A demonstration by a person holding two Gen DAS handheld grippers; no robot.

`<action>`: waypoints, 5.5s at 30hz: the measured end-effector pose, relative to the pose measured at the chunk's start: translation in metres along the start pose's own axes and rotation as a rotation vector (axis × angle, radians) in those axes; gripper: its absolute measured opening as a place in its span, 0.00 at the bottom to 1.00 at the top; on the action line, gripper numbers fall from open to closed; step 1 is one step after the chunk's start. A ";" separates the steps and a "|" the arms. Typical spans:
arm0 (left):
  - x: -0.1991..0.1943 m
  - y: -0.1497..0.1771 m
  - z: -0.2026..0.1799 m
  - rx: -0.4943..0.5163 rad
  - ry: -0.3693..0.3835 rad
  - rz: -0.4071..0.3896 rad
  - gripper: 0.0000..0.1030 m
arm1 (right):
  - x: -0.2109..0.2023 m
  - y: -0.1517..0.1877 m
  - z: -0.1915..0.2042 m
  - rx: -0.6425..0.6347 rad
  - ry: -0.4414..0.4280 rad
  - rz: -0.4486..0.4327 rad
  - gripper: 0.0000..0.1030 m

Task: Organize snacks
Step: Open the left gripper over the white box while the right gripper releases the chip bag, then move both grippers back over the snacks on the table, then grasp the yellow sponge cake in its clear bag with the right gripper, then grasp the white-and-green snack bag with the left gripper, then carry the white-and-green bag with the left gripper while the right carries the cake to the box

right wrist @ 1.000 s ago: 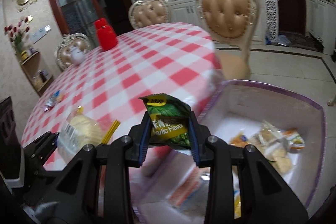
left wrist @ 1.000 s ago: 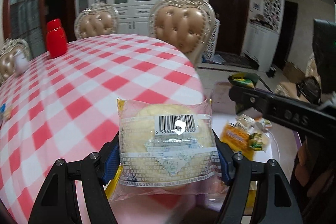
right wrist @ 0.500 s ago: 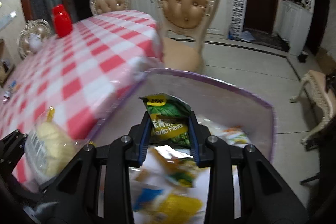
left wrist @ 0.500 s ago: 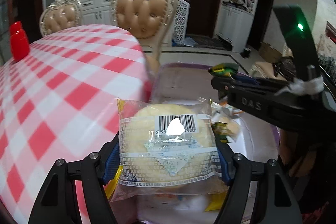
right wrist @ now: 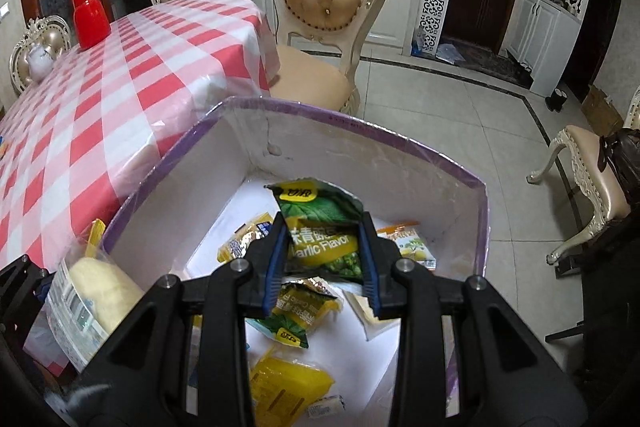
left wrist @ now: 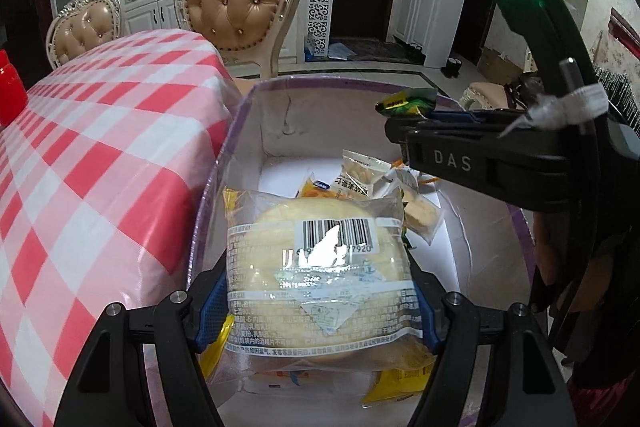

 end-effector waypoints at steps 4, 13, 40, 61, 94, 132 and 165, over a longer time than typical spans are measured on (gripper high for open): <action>-0.002 0.001 0.001 -0.017 0.031 0.009 0.75 | -0.001 0.000 -0.001 0.019 0.022 0.014 0.60; -0.065 -0.006 0.029 -0.052 -0.148 -0.193 0.79 | -0.033 -0.012 0.028 0.012 -0.020 -0.077 0.72; -0.342 0.190 0.448 -0.976 -0.873 -0.434 0.81 | -0.110 -0.042 0.472 -0.368 -0.763 -0.190 0.81; -0.376 0.213 0.547 -1.244 -0.830 -0.763 0.81 | -0.063 -0.075 0.733 -0.609 -0.636 -0.041 0.79; -0.295 0.158 0.571 -0.985 -0.794 -0.284 0.37 | -0.068 -0.068 0.604 -0.507 -0.644 -0.087 0.38; -0.309 0.140 0.510 -0.735 -0.733 -0.359 0.38 | -0.081 -0.067 0.597 -0.480 -0.719 -0.084 0.38; -0.289 0.121 0.364 -0.577 -0.827 -0.437 0.39 | -0.100 -0.032 0.467 -0.262 -0.646 -0.144 0.38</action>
Point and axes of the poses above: each gripper's, at about its wrist camera, not at the fingertips, and x roughly the way its jaws point, z to its left, y to its underside, the point moved 2 cm from there along x, roughly the way its jaws point, and after that the axes turned 10 degrees about y, right-handed, at the moved point
